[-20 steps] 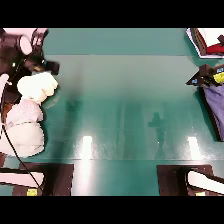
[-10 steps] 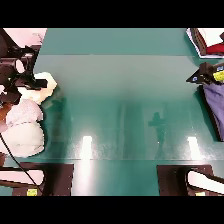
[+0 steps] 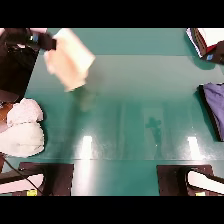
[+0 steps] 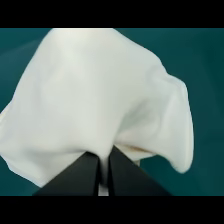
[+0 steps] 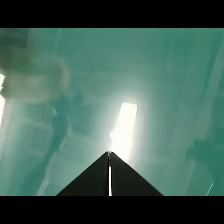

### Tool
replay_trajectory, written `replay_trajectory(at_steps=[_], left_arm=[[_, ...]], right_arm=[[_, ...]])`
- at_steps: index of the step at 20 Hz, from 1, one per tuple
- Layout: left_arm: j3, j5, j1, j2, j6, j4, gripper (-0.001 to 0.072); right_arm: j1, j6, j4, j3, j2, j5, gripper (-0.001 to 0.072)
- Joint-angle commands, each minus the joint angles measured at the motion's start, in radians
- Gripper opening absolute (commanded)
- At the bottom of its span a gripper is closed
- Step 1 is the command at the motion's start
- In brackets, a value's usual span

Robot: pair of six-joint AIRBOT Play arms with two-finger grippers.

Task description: Fold the shirts.

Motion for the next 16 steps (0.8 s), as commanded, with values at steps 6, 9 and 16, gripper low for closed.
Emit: replay_trajectory(at_steps=[6, 9, 16], left_arm=[[0.066, -0.146, -0.320, 0.036, 0.294, -0.384, 0.0022], [-0.003, -0.113, -0.309, -0.032, 0.225, -0.291, 0.0024], [-0.073, -0.186, -0.143, -0.148, -0.089, -0.092, 0.0663]], right_arm=[[0.001, 0.000, -0.006, 0.240, 0.000, 0.008, 0.0017], [0.001, 0.000, -0.007, 0.238, 0.000, 0.032, 0.0017], [-0.018, 0.000, -0.014, 0.238, 0.000, 0.063, 0.0017]])
